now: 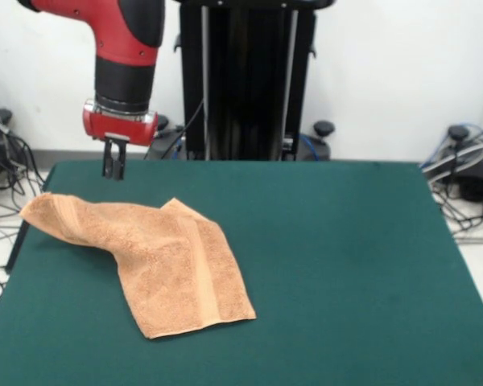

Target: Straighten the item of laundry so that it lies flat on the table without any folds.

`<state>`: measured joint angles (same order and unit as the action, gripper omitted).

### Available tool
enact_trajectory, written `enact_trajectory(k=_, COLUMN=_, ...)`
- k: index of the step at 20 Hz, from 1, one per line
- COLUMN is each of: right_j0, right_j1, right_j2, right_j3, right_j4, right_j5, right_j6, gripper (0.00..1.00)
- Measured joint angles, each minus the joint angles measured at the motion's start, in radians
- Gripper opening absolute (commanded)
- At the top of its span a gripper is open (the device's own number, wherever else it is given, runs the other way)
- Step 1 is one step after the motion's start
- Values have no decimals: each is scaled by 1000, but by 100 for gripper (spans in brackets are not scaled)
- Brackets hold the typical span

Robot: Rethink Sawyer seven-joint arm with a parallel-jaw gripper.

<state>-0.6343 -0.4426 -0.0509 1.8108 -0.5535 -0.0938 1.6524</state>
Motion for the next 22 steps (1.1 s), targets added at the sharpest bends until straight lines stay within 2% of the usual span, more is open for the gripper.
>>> enact_trajectory(k=12, right_j0=135, right_j1=82, right_j2=-9, right_j3=-2, right_j4=124, right_j5=0, right_j6=0, gripper=0)
enact_trajectory(k=22, right_j0=139, right_j1=220, right_j2=-9, right_j3=-53, right_j4=166, right_j5=-73, right_j6=0, gripper=0)
